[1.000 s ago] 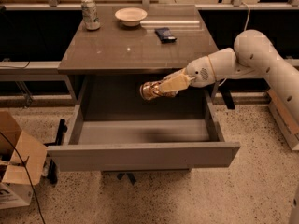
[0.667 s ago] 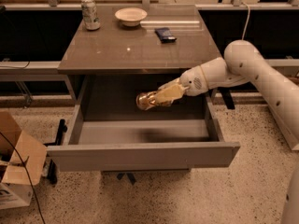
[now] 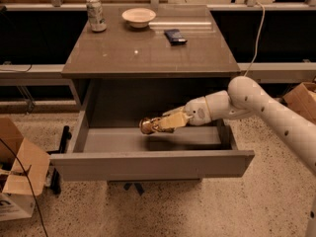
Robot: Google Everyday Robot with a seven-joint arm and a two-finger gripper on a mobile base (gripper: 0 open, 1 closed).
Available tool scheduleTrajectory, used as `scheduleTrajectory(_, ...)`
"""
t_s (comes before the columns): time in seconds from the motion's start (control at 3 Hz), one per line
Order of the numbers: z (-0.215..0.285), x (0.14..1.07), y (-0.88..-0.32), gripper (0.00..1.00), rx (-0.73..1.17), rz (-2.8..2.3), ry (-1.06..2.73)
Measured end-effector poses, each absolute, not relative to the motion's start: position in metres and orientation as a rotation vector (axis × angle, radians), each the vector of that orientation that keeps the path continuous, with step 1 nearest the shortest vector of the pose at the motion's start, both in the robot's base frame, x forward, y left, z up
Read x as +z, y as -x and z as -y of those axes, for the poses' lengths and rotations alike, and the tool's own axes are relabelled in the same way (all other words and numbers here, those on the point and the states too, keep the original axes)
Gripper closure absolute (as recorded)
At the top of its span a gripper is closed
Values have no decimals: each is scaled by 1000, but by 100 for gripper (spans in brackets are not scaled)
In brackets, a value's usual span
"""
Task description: Place orange can into top drawer
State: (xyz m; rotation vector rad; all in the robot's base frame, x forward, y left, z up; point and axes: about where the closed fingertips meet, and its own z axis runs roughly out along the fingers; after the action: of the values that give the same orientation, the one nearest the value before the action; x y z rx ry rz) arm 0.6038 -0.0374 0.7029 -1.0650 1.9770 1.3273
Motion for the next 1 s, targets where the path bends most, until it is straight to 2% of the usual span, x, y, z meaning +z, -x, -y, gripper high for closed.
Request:
scheduleTrajectory(0.67, 29, 674, -605, 34, 1382, -1937, 1003)
scheduleTrajectory(1.0, 29, 669, -610, 5, 1389, -1920, 993)
